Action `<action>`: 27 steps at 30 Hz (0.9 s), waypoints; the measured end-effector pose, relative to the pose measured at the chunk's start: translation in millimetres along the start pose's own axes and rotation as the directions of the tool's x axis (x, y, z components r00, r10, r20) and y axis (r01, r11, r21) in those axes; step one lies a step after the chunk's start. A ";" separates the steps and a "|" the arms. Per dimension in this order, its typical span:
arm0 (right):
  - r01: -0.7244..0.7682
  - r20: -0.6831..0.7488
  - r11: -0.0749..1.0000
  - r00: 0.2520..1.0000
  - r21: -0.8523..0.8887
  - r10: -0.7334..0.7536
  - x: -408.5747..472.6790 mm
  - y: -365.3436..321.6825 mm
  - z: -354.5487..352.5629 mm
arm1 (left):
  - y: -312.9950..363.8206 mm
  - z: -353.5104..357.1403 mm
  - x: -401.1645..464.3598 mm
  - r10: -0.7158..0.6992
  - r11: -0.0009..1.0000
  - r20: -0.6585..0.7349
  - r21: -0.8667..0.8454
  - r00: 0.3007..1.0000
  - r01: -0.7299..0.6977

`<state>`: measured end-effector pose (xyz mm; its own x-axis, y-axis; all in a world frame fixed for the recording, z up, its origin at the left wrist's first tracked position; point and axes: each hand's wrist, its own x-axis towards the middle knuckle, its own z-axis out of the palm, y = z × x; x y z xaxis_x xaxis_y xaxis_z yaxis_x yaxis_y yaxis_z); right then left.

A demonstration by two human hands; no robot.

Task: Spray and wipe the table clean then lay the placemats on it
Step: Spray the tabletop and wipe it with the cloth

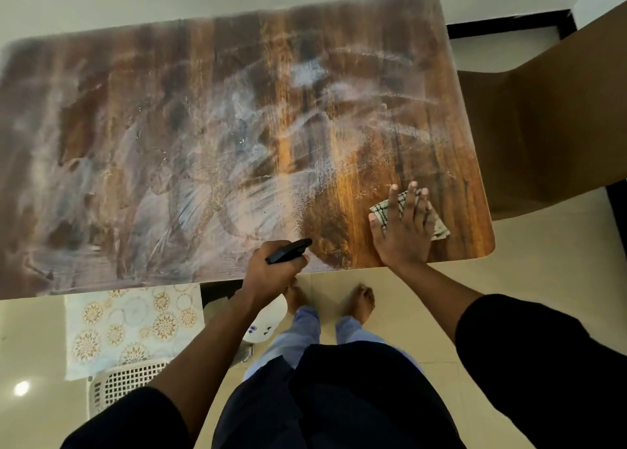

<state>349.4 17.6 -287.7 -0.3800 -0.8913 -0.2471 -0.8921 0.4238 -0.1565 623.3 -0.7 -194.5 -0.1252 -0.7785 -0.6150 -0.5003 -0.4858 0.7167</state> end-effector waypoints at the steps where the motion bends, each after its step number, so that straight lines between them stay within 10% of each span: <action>1: 0.039 0.004 0.999 0.999 0.007 -0.039 -3.2 -14.9 2.8 | -2.0 -4.7 0.9 -0.003 1.000 0.001 0.000 1.000 0.003; 13: 0.677 0.085 0.735 0.735 -0.029 -0.673 -53.2 -140.0 35.3 | -13.4 -70.1 10.8 0.050 0.999 0.010 0.017 0.999 -0.050; 18: 0.203 0.038 0.973 0.979 -0.111 -0.199 -17.1 -74.4 8.9 | -25.3 -82.7 21.8 0.043 0.998 0.048 0.038 0.998 -0.044; 27: -0.141 -0.011 0.990 0.990 -0.016 0.141 -3.2 -39.9 3.5 | -33.0 -83.3 26.5 0.032 0.999 0.085 -0.013 0.996 -0.031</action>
<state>387.1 4.1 -284.1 -0.5042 -0.8246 -0.2565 -0.8336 0.5423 -0.1049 707.9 -38.4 -207.0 -0.2140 -0.7570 -0.6174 -0.4845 -0.4666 0.7400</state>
